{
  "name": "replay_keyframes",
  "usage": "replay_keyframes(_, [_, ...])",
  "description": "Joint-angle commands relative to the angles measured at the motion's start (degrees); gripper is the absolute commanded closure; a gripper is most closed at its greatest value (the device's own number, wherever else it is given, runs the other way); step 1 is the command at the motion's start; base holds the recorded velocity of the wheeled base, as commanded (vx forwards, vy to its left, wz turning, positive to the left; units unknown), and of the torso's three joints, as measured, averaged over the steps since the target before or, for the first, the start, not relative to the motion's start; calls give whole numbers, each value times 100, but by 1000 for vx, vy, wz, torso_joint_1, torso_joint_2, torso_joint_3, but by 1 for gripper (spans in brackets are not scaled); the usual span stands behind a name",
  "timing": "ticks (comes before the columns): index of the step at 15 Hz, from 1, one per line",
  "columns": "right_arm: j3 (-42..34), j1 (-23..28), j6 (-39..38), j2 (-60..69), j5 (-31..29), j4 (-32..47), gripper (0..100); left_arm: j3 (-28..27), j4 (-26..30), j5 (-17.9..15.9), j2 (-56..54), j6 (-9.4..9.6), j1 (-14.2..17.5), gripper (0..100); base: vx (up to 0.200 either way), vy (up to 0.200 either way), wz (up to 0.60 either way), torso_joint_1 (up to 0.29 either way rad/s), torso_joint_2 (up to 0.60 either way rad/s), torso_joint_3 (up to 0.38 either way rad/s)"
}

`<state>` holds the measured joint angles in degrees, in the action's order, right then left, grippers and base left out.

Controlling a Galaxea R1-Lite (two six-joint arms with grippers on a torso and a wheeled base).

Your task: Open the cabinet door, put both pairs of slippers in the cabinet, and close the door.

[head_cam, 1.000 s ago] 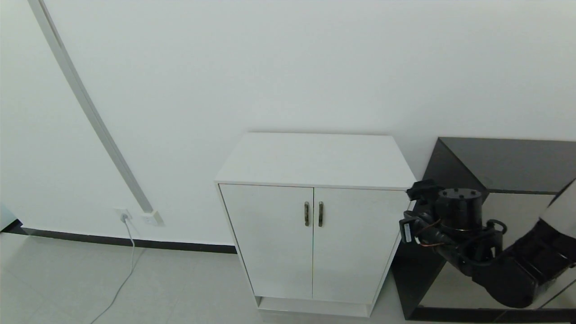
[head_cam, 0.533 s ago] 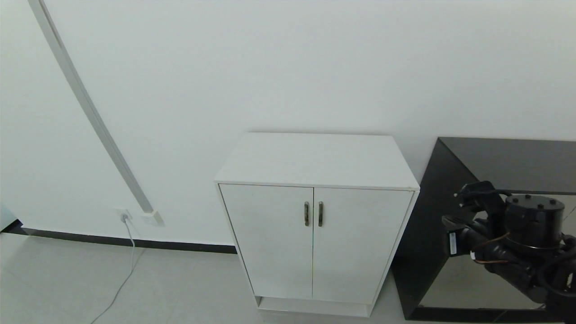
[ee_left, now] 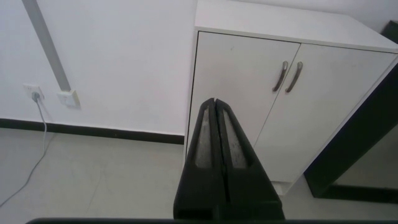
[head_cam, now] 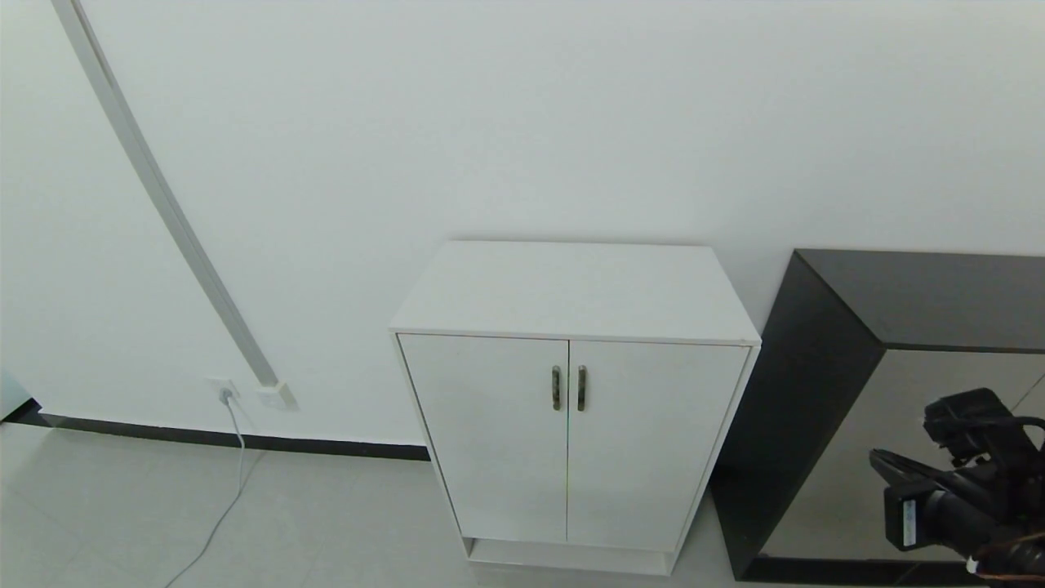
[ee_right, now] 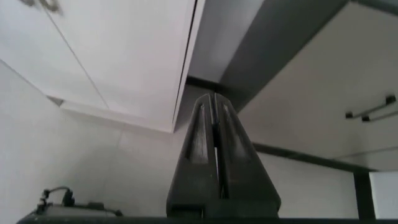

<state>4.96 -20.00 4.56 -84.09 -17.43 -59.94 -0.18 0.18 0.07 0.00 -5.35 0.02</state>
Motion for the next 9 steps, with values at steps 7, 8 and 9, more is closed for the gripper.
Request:
replay_keyframes(7, [-496,-30,-236,2055,188,1828,100,1,-1,1,9,-1,6,100,0,0,0,0,0,0])
replay_keyframes(8, [-496,-30,-236,2503,381,2303,100,1,-1,1,9,-1,6,100,0,0,0,0,0,0])
replay_keyframes(9, [-496,-21,-236,2872,522,2733,100,1,-1,1,9,-1,-2,100,0,0,0,0,0,0])
